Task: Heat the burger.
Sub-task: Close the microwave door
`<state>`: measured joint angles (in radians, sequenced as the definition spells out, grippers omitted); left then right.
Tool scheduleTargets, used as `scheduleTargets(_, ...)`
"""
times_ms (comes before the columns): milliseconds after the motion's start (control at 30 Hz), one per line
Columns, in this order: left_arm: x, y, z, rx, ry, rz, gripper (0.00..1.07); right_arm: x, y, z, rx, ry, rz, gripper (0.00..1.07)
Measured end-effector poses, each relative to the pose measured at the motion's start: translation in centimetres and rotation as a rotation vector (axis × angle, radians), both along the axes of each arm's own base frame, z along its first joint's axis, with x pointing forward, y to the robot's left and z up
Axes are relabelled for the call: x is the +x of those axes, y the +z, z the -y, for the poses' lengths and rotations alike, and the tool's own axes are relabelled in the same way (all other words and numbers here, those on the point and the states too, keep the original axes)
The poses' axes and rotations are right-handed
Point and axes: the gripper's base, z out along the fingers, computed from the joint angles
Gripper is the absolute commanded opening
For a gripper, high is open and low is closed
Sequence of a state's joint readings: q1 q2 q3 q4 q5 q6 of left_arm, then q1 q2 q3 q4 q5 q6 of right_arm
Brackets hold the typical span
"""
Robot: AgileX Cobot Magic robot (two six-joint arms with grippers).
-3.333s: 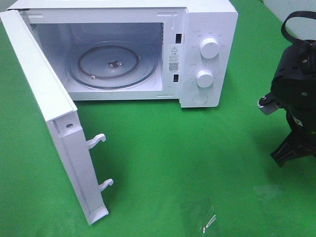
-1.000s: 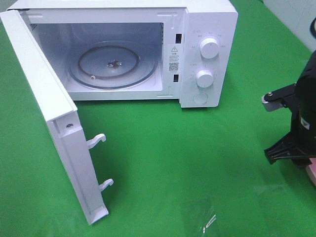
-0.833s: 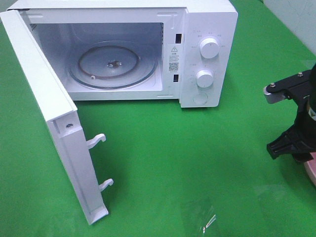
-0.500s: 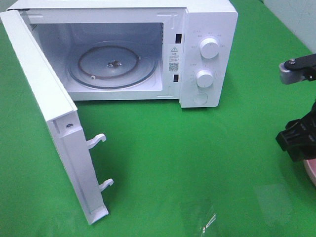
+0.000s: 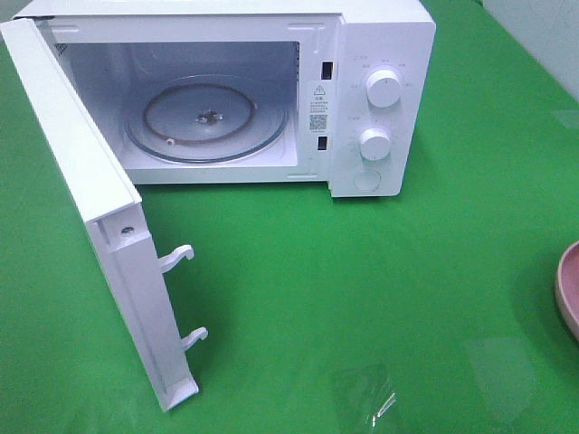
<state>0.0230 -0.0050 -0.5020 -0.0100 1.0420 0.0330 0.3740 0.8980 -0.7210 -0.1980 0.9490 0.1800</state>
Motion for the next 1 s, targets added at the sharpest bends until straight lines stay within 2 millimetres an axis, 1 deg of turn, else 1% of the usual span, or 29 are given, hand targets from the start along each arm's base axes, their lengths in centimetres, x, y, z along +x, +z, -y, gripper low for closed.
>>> scheduleTargets(33, 0.0, 0.0, 0.0, 0.0, 0.0, 0.0, 0.98, 0.0, 0.0, 0.0, 0.0, 0.0, 0.0, 0.72)
scheduleTargets(67, 0.0, 0.0, 0.0, 0.0, 0.0, 0.0, 0.98, -0.8, 0.5, 0.3, 0.008, -0.005, 0.012, 0.72)
scheduleTargets(100, 0.0, 0.0, 0.0, 0.0, 0.0, 0.0, 0.98, -0.8, 0.5, 0.3, 0.008, -0.005, 0.012, 0.72)
scheduleTargets(167, 0.0, 0.0, 0.0, 0.0, 0.0, 0.0, 0.98, -2.0, 1.1, 0.8, 0.018, -0.011, 0.033, 0.72)
scheduleTargets(200, 0.0, 0.0, 0.0, 0.0, 0.0, 0.0, 0.98, -2.0, 1.1, 0.8, 0.018, -0.011, 0.033, 0.72)
scheduleTargets(233, 0.0, 0.0, 0.0, 0.0, 0.0, 0.0, 0.98, -2.8, 1.5, 1.1, 0.028, -0.015, 0.055, 0.72)
scheduleTargets(267, 0.0, 0.0, 0.0, 0.0, 0.0, 0.0, 0.98, -2.8, 1.5, 1.1, 0.028, -0.015, 0.055, 0.72)
scheduleTargets(300, 0.0, 0.0, 0.0, 0.0, 0.0, 0.0, 0.98, -3.6, 1.9, 1.4, 0.042, -0.017, 0.072, 0.72)
scheduleTargets(333, 0.0, 0.0, 0.0, 0.0, 0.0, 0.0, 0.98, -3.6, 1.9, 1.4, 0.042, -0.017, 0.072, 0.72)
scheduleTargets(367, 0.0, 0.0, 0.0, 0.0, 0.0, 0.0, 0.98, -4.3, 2.2, 1.6, 0.059, -0.019, 0.094, 0.72)
scheduleTargets(400, 0.0, 0.0, 0.0, 0.0, 0.0, 0.0, 0.98, -4.3, 2.2, 1.6, 0.059, -0.019, 0.094, 0.72)
scheduleTargets(433, 0.0, 0.0, 0.0, 0.0, 0.0, 0.0, 0.98, -5.1, 2.5, 1.9, 0.078, -0.02, 0.115, 0.72)
scheduleTargets(467, 0.0, 0.0, 0.0, 0.0, 0.0, 0.0, 0.98, -5.1, 2.5, 1.9, 0.078, -0.02, 0.115, 0.72)
scheduleTargets(533, 0.0, 0.0, 0.0, 0.0, 0.0, 0.0, 0.98, -6.4, 3.0, 2.3, 0.107, -0.02, 0.152, 0.72)
scheduleTargets(567, 0.0, 0.0, 0.0, 0.0, 0.0, 0.0, 0.98, -6.4, 3.0, 2.3, 0.107, -0.02, 0.152, 0.72)
scheduleTargets(600, 0.0, 0.0, 0.0, 0.0, 0.0, 0.0, 0.98, -6.8, 3.1, 2.4, 0.114, -0.02, 0.165, 0.72)
scheduleTargets(633, 0.0, 0.0, 0.0, 0.0, 0.0, 0.0, 0.98, -6.8, 3.1, 2.4, 0.114, -0.02, 0.165, 0.72)
scheduleTargets(667, 0.0, 0.0, 0.0, 0.0, 0.0, 0.0, 0.98, -7.6, 2.8, 2.7, 0.124, -0.02, 0.183, 0.72)
scheduleTargets(700, 0.0, 0.0, 0.0, 0.0, 0.0, 0.0, 0.98, -7.6, 2.8, 2.7, 0.124, -0.02, 0.183, 0.72)
scheduleTargets(733, 0.0, 0.0, 0.0, 0.0, 0.0, 0.0, 0.98, -8.4, 2.3, 3.0, 0.134, -0.019, 0.204, 0.72)
scheduleTargets(767, 0.0, 0.0, 0.0, 0.0, 0.0, 0.0, 0.98, -8.4, 2.3, 3.0, 0.134, -0.019, 0.204, 0.72)
scheduleTargets(833, 0.0, 0.0, 0.0, 0.0, 0.0, 0.0, 0.98, -10.0, 0.9, 3.7, 0.153, -0.034, 0.254, 0.72)
scheduleTargets(867, 0.0, 0.0, 0.0, 0.0, 0.0, 0.0, 0.98, -10.0, 0.9, 3.7, 0.153, -0.034, 0.254, 0.72)
scheduleTargets(900, 0.0, 0.0, 0.0, 0.0, 0.0, 0.0, 0.98, -10.6, 0.5, 4.1, 0.16, -0.063, 0.292, 0.72)
scheduleTargets(1000, 0.0, 0.0, 0.0, 0.0, 0.0, 0.0, 0.98, -10.9, 0.3, 4.2, 0.165, -0.08, 0.317, 0.72)
